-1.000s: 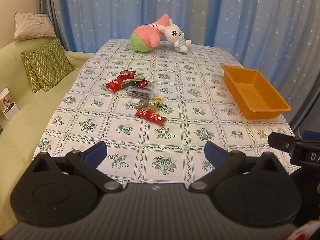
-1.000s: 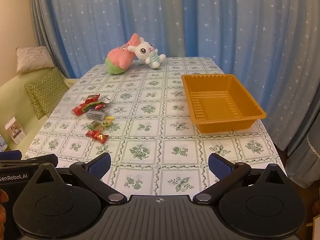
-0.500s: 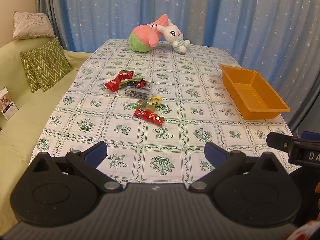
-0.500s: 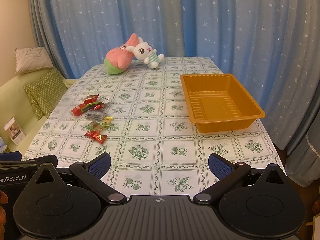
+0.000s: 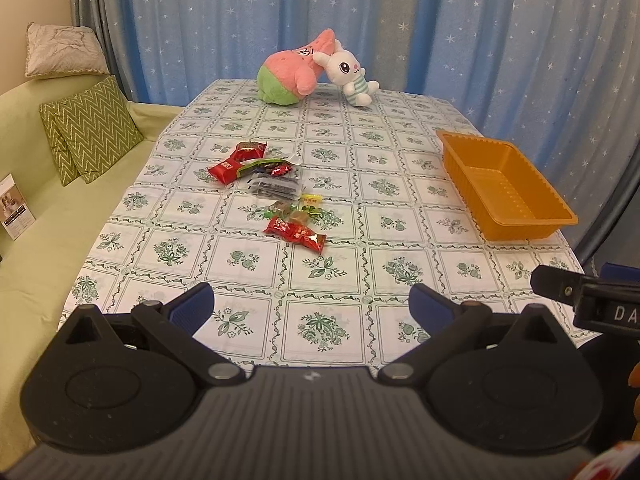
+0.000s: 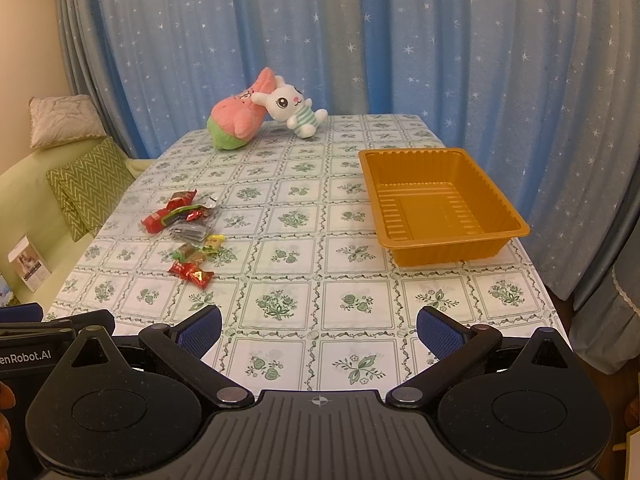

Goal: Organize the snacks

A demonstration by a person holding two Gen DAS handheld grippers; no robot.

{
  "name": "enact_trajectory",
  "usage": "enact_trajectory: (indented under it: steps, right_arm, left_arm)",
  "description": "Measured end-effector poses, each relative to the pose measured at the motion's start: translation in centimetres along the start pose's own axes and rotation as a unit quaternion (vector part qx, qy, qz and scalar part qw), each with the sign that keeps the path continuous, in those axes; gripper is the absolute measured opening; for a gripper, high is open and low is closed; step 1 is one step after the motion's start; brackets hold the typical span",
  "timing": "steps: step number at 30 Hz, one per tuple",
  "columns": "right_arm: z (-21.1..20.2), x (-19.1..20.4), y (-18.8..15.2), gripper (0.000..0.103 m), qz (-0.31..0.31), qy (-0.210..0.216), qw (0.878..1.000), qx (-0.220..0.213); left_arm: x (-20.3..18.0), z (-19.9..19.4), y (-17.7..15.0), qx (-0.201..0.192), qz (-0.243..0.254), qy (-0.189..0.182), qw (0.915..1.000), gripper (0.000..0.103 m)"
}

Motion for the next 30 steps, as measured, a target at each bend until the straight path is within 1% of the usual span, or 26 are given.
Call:
enact_trajectory:
  steps: [30]
  right_arm:
    - [0.01,-0.11,-0.08,0.103,0.0,0.0,1.0,-0.001]
  left_arm:
    - [-0.49,0.03,0.26,0.0,0.001,-0.002,1.0,0.103]
Point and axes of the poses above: each gripper's, at about its wrist camera, not at the fingertips, and z roughly the way its jaws point, x to its left, y to its top, the point moved 7 cm from there along z, roughly the way its jaws point, and after that the axes turned 12 degrees about z, right-handed, at the moved point
